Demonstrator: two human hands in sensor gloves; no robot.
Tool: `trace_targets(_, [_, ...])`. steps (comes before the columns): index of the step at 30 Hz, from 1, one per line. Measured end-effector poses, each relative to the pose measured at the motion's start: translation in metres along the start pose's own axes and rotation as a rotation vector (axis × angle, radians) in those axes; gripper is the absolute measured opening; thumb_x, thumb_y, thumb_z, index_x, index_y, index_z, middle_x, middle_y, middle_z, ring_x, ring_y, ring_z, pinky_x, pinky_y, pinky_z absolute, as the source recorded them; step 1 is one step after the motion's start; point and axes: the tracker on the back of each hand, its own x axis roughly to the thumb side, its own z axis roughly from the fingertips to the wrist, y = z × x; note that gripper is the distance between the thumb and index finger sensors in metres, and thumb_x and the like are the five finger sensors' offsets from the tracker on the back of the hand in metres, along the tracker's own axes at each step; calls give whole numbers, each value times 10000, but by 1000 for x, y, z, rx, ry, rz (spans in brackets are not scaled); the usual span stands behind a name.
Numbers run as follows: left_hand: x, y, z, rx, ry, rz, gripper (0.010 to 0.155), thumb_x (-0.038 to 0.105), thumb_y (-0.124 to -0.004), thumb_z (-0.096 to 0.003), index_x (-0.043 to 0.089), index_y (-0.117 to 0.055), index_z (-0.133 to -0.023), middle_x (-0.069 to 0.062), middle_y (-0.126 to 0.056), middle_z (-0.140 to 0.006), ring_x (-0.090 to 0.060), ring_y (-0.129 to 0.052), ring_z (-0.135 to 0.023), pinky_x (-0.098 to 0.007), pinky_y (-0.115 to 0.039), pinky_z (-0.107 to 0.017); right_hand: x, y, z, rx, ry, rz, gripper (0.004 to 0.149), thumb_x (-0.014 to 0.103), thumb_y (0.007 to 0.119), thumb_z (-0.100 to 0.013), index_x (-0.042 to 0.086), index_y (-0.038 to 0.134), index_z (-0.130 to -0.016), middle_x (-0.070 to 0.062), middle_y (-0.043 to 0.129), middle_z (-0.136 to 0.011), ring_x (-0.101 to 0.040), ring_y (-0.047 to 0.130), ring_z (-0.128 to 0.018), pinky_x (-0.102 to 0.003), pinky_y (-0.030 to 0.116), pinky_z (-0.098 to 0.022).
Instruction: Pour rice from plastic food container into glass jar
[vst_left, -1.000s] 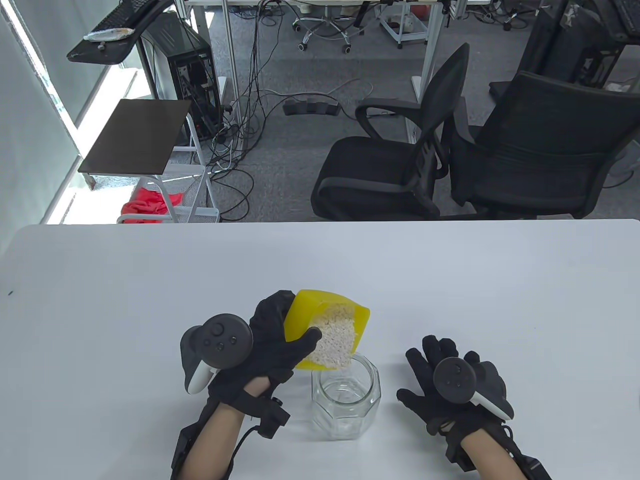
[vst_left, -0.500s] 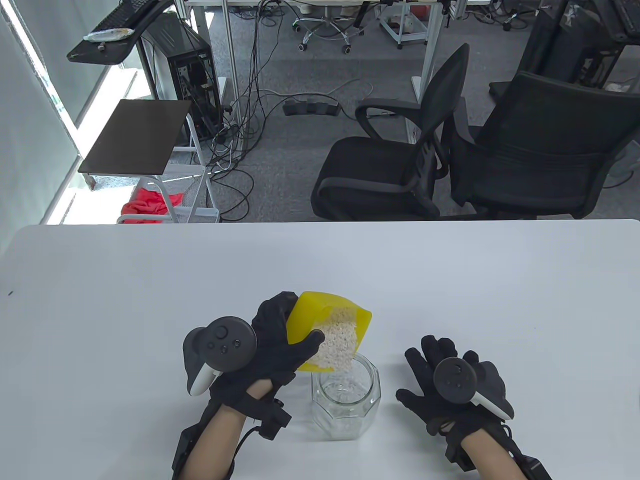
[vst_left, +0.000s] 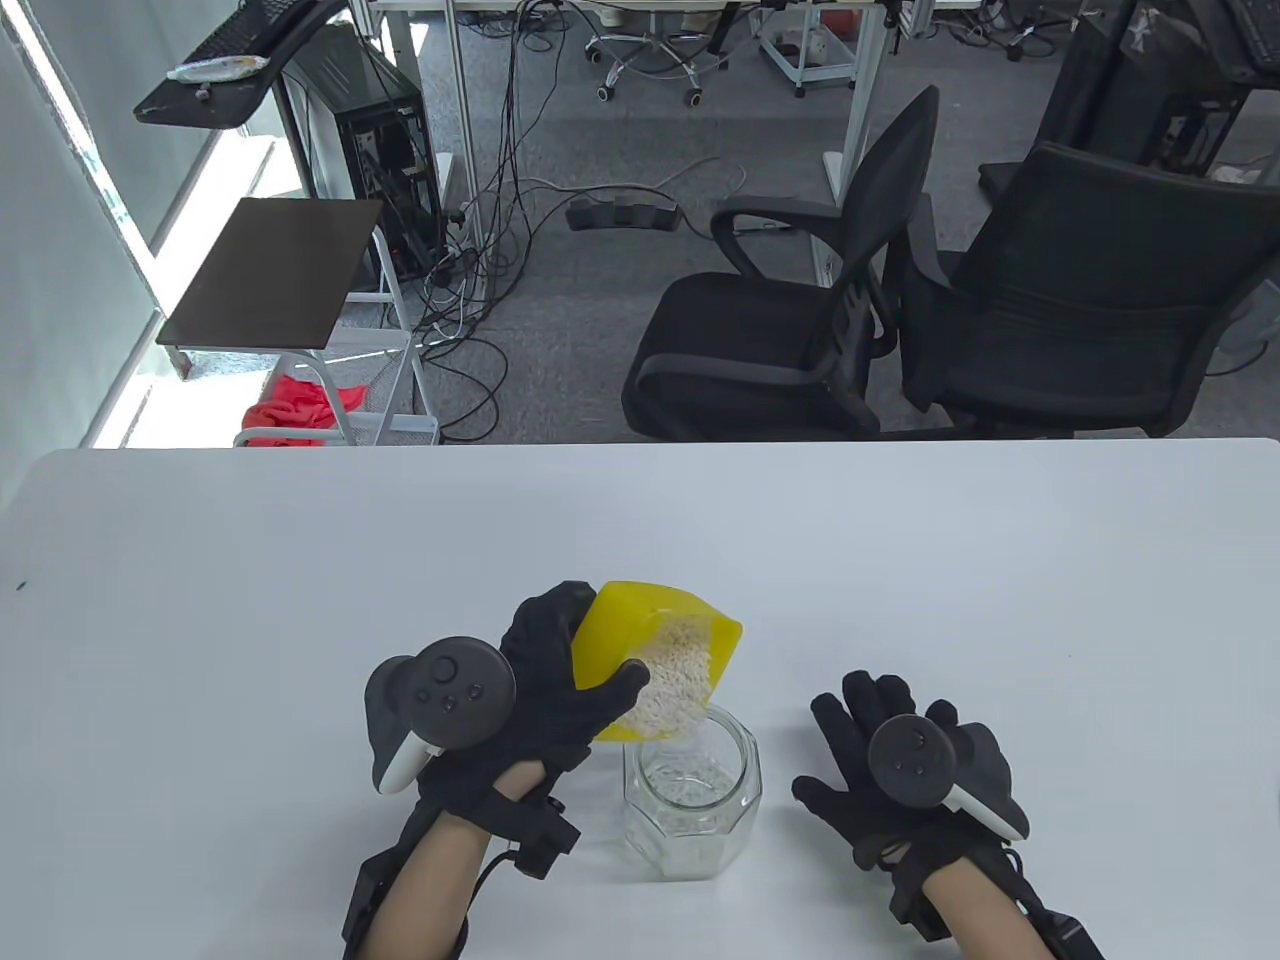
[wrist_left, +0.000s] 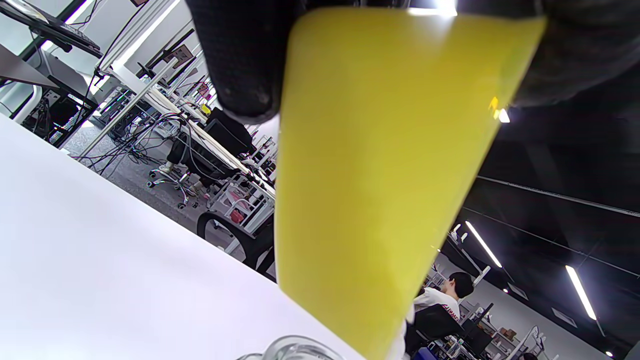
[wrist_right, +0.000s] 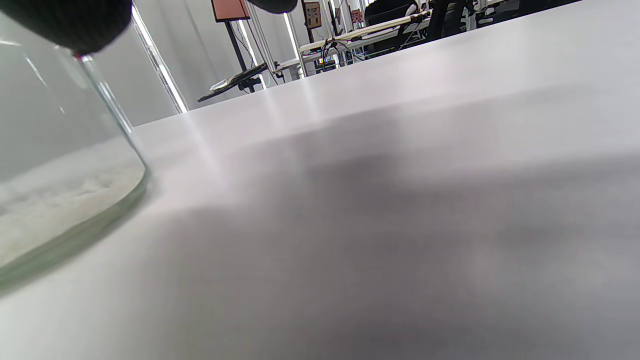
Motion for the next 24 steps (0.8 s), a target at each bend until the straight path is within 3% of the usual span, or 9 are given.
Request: trace_targets(24, [11,1,5,29,-30,-71,908,751,-712,-552,149,-367,-1137,-71,-514,-1017,-247,-810,-816,-366,-810,-608,0,0,1,8,3,7,822,640,720,-441,234,445,-1100,-117,217,-1158,-438,141,-1066,-742,78,-605])
